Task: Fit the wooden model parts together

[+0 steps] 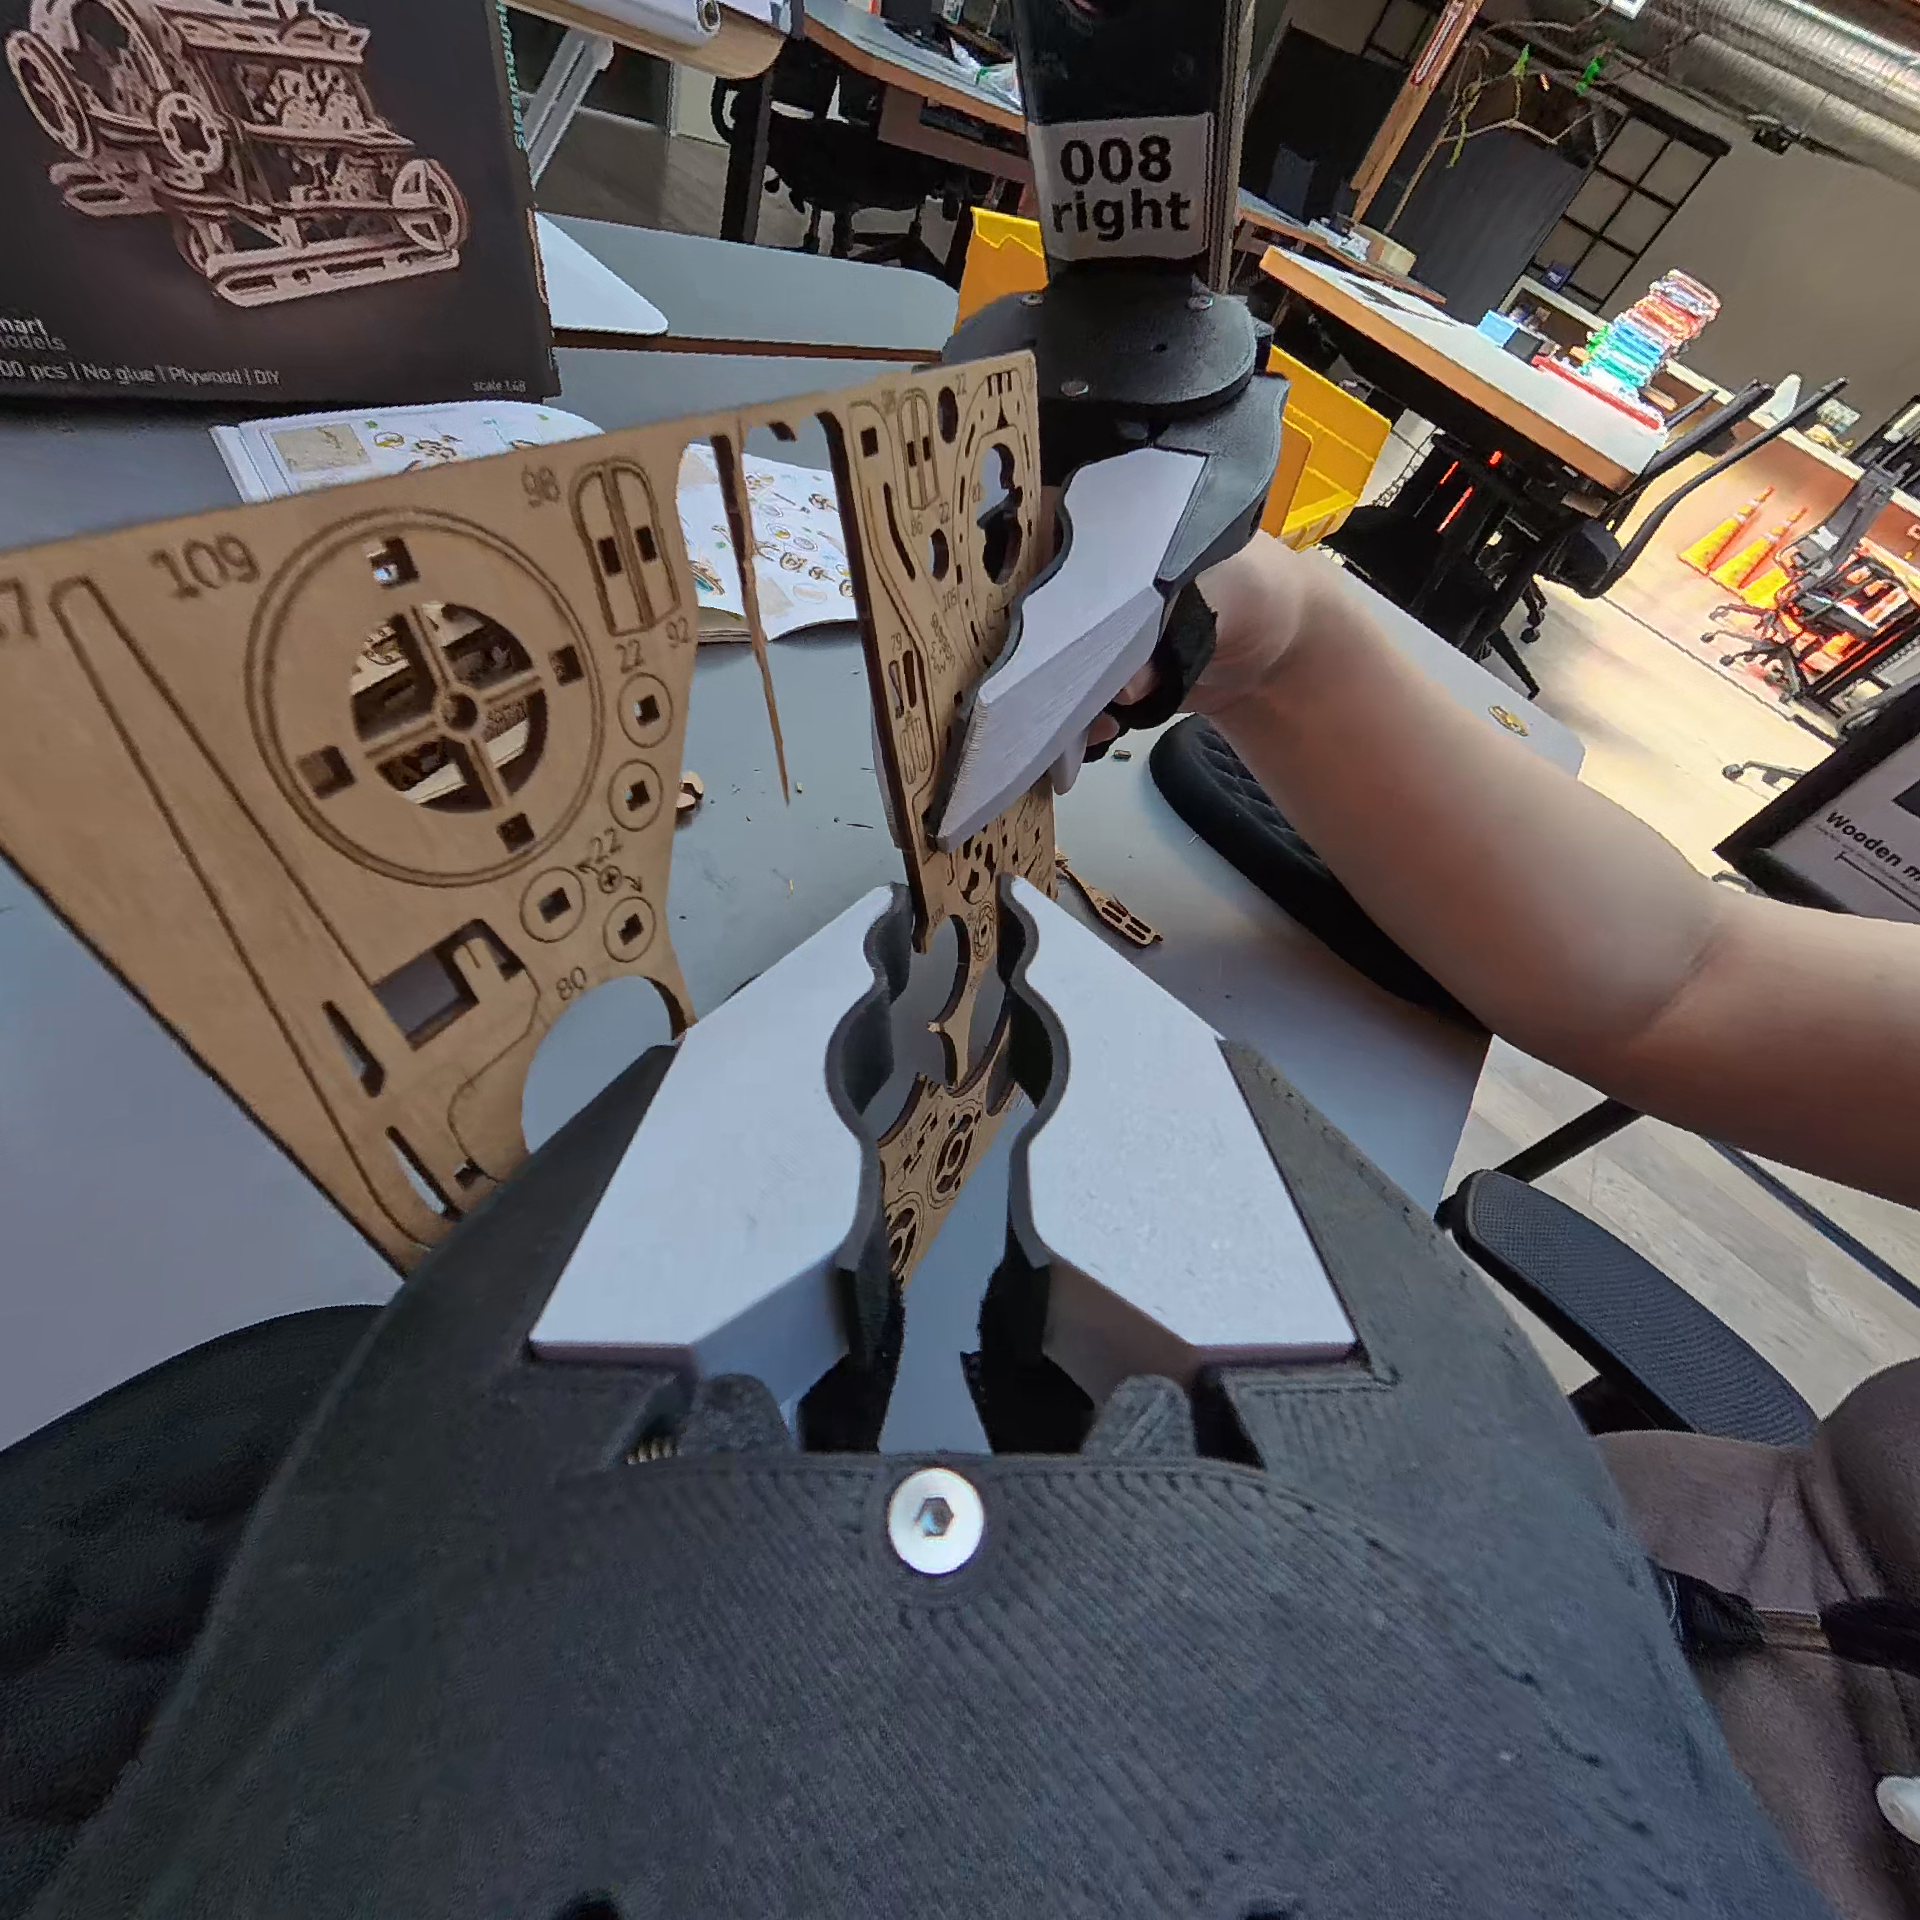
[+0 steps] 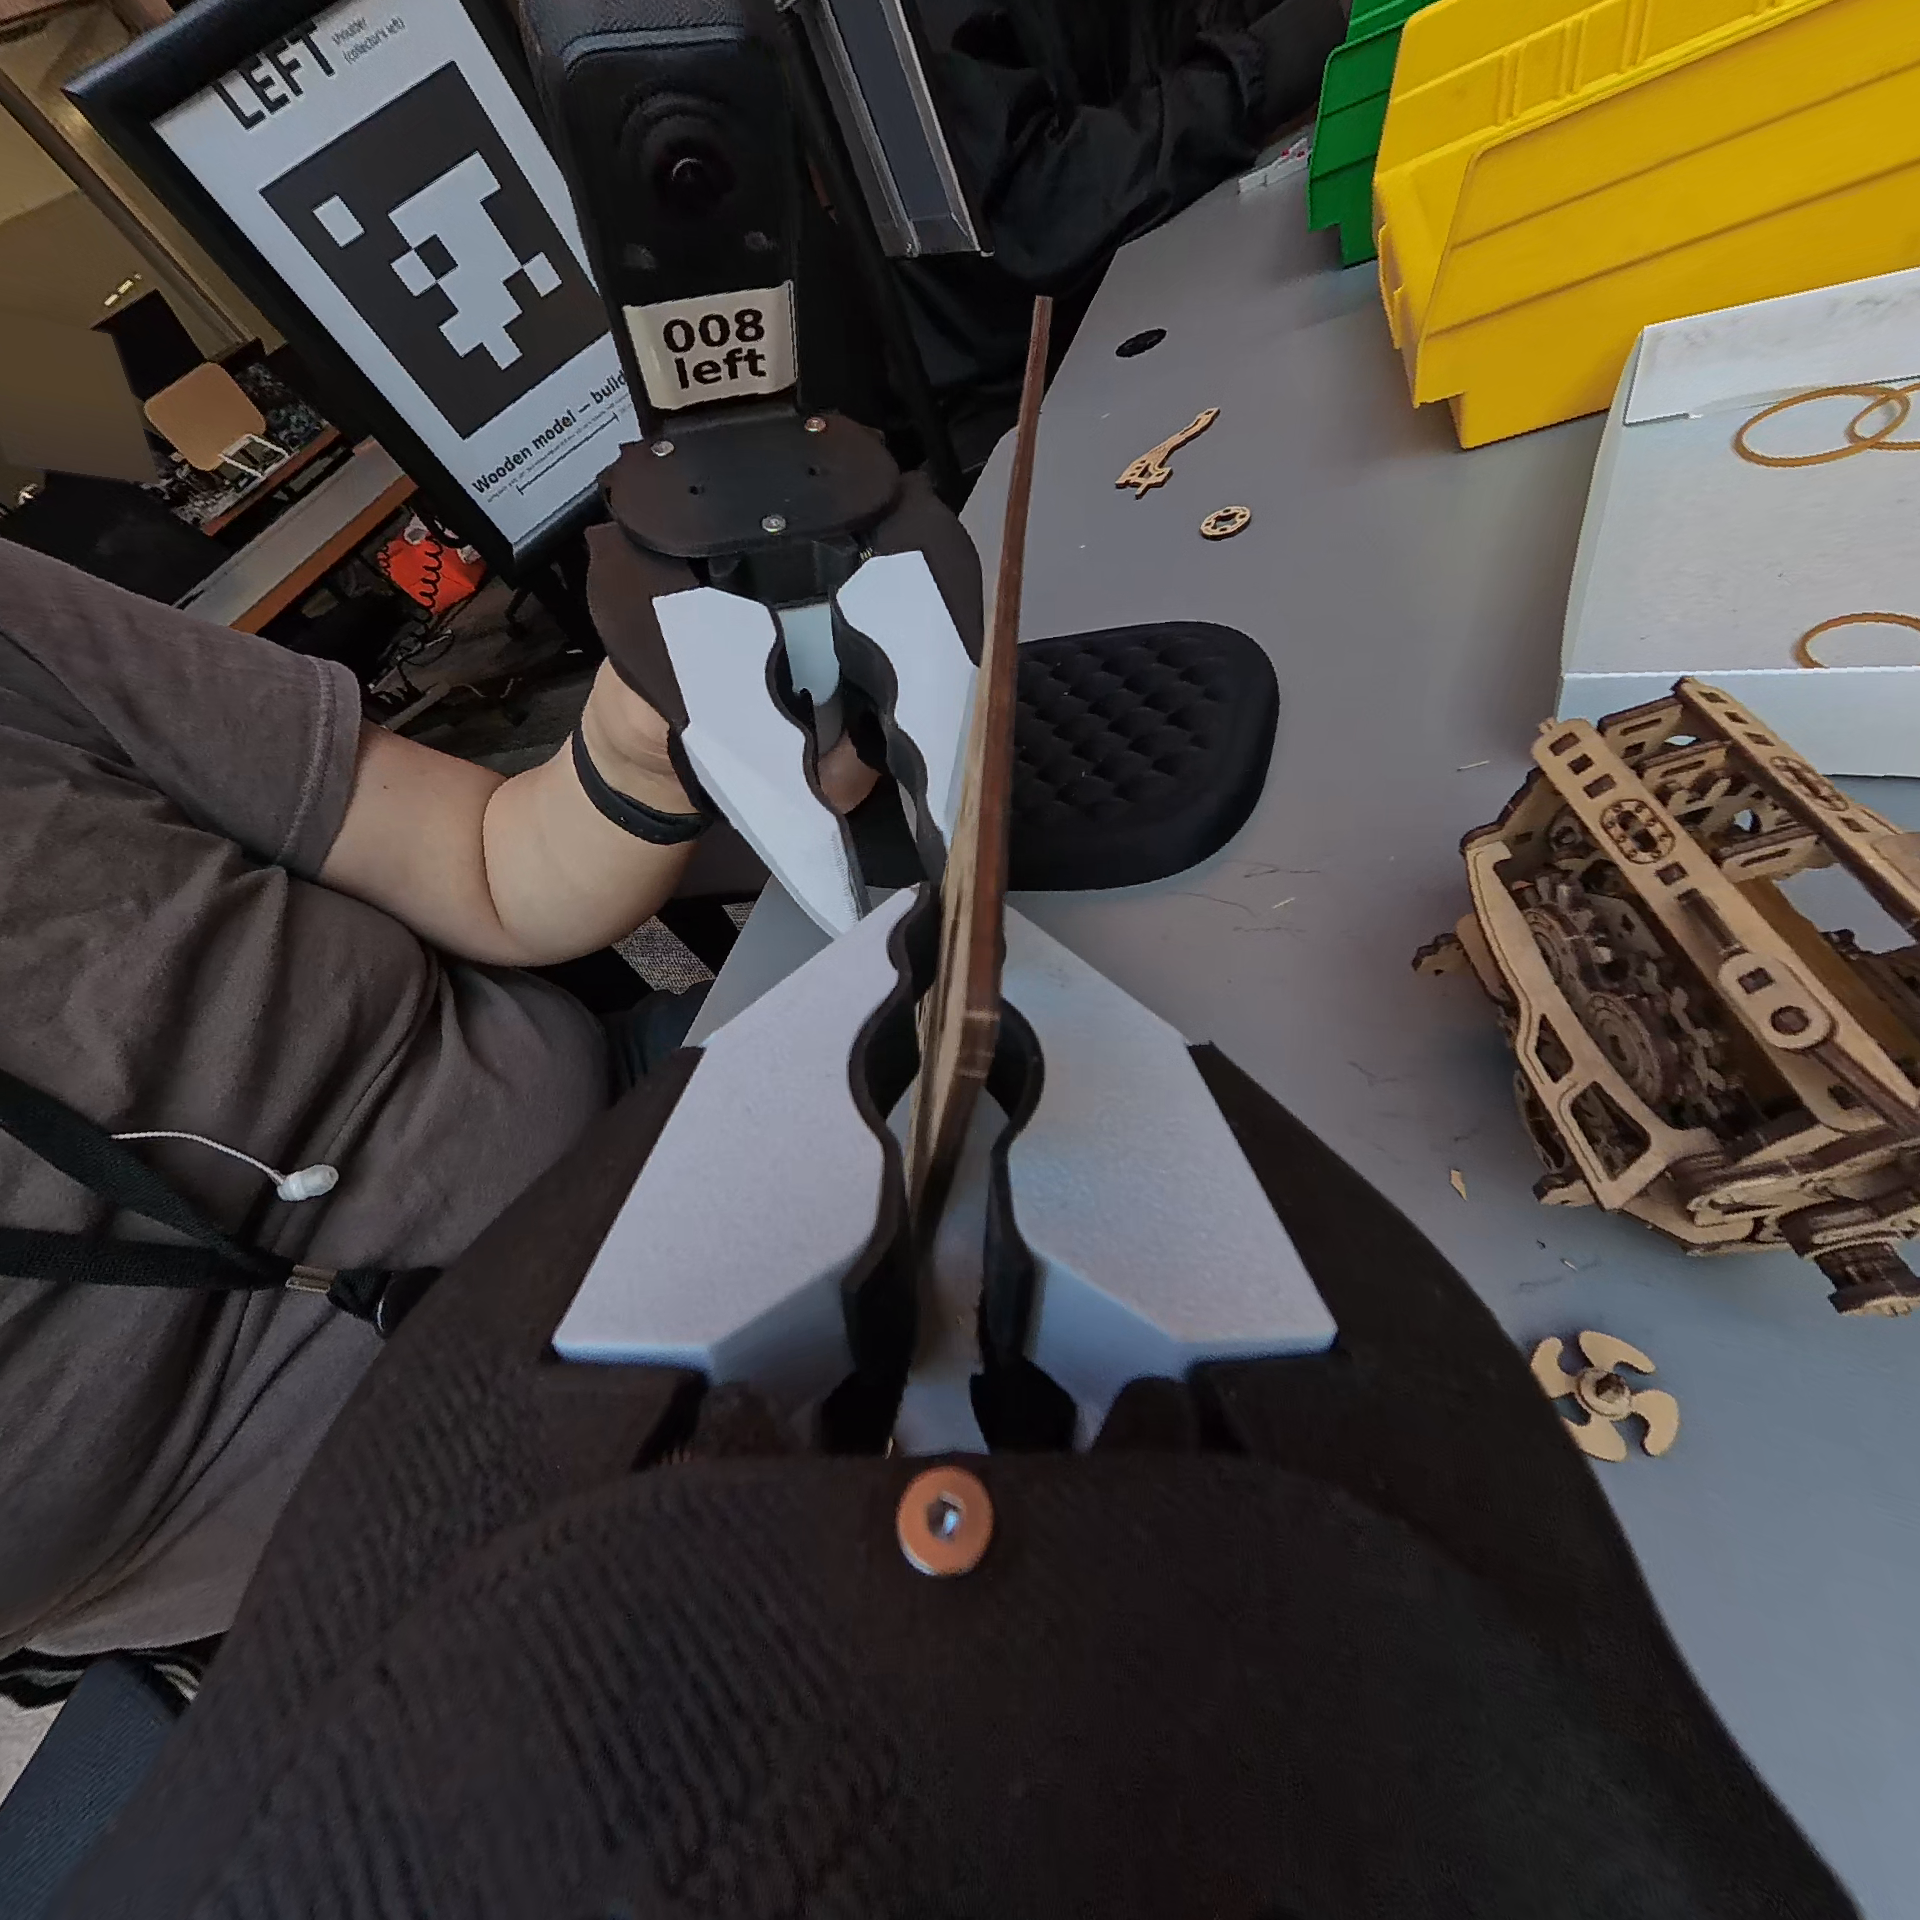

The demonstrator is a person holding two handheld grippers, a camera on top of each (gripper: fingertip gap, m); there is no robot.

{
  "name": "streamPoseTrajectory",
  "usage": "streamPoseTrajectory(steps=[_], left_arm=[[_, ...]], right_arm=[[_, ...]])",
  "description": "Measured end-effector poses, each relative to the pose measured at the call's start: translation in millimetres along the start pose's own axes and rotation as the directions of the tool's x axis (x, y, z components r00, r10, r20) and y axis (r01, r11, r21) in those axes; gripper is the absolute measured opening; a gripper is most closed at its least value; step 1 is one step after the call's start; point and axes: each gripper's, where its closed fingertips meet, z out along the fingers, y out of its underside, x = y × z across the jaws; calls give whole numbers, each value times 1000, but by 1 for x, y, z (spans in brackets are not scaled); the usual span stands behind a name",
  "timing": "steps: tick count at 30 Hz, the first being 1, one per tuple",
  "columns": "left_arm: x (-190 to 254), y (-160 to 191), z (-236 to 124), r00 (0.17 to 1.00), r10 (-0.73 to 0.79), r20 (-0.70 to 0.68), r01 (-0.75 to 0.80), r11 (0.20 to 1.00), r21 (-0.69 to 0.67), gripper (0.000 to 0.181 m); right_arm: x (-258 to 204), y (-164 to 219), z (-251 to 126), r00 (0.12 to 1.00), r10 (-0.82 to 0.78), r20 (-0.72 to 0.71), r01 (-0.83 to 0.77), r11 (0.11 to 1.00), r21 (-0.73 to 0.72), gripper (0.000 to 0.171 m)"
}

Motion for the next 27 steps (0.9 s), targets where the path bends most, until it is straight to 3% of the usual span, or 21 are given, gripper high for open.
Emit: streamPoseTrajectory(steps=[3,11,17,27], left_arm=[[-5,2,1,997,52,59,-50,998,-26,4],[-8,1,2,993,48,108,-46,999,-23,4],[-9,0,6,976,147,159,-147,989,-14,8],[-5,4,3,988,121,91,-119,992,-31,7]], right_arm=[[0,0,1,1000,-2,3,2,1000,0,1],[2,0,1,1000,12,-3,-12,1000,6,2],[3,1,1,1000,14,-3,-14,1000,2,2],[1,3,3,1000,13,16,-13,1000,-16,2]])
